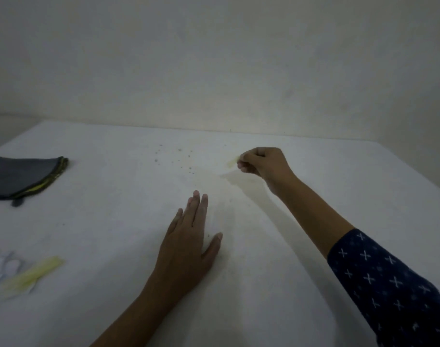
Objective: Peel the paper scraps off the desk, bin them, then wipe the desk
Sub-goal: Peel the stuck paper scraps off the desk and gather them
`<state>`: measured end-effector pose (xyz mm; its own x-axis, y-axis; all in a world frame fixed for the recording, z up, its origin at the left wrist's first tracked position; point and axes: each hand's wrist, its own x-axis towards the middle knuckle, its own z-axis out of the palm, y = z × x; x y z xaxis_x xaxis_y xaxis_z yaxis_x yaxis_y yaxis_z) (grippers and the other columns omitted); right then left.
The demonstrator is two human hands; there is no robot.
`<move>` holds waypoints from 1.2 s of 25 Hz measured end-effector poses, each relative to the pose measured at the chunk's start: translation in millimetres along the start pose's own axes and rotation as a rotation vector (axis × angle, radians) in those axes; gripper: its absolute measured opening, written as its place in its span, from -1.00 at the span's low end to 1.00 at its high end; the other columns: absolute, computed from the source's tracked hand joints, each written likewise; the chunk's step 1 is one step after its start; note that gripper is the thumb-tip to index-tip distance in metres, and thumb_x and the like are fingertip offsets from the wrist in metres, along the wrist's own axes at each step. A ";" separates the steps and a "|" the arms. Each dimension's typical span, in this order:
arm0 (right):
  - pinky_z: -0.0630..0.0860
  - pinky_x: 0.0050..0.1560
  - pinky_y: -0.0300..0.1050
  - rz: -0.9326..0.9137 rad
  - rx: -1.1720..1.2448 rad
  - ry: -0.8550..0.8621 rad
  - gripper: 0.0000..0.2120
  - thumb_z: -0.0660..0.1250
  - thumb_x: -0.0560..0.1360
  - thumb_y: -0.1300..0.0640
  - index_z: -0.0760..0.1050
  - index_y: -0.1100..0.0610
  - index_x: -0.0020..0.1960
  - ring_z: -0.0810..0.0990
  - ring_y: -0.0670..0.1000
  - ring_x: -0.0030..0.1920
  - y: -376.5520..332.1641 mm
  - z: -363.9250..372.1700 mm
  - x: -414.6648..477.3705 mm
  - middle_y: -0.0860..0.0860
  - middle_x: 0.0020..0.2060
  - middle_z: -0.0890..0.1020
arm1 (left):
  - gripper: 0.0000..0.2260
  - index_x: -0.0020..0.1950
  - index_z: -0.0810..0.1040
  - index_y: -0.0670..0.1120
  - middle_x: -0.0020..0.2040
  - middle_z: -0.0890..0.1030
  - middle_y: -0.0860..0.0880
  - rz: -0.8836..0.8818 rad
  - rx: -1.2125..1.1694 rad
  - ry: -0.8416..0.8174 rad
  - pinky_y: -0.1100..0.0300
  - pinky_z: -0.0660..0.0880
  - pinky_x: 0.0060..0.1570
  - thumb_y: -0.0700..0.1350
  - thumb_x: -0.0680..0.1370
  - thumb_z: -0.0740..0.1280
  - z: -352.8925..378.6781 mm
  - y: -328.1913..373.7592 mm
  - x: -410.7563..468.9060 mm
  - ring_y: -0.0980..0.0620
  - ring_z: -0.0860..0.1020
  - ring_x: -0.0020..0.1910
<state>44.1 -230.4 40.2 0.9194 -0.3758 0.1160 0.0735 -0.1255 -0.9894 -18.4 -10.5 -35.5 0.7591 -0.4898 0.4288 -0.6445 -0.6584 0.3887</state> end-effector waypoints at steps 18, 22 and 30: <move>0.56 -0.17 -0.24 0.081 0.167 -0.426 -0.84 0.22 0.49 0.35 0.59 0.26 -0.09 0.56 -0.04 -0.27 -33.3 121.4 -150.5 0.10 -0.31 0.57 | -0.92 -0.10 0.65 -0.19 -0.24 0.69 -0.17 -0.527 -0.940 0.263 0.14 0.60 -0.15 -0.28 0.43 0.40 -114.8 -19.2 -45.8 -0.06 0.68 -0.24; 0.56 -0.16 -0.28 0.154 0.227 -0.589 -0.89 0.27 0.50 0.30 0.56 0.29 -0.12 0.62 -0.04 -0.21 -38.4 142.5 -156.8 0.08 -0.26 0.64 | -0.90 -0.09 0.65 -0.22 -0.25 0.68 -0.20 -0.594 -1.027 0.237 0.18 0.60 -0.19 -0.28 0.41 0.41 -136.0 -35.3 -66.3 -0.09 0.67 -0.25; 0.57 -0.27 -0.33 0.246 0.171 -0.645 -0.95 0.37 0.44 0.34 0.61 0.25 -0.14 0.62 -0.11 -0.38 -34.0 208.8 -167.8 0.03 -0.39 0.66 | -0.87 -0.04 0.62 -0.29 -0.14 0.67 -0.28 -0.721 -1.254 0.168 0.17 0.62 -0.08 -0.31 0.44 0.37 -179.8 -90.8 -106.4 -0.11 0.66 -0.14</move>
<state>-32.0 28.7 36.1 0.9587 0.2500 -0.1357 -0.1550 0.0587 -0.9862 -57.2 204.1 30.3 0.9832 -0.1462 -0.1091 0.1419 0.2369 0.9611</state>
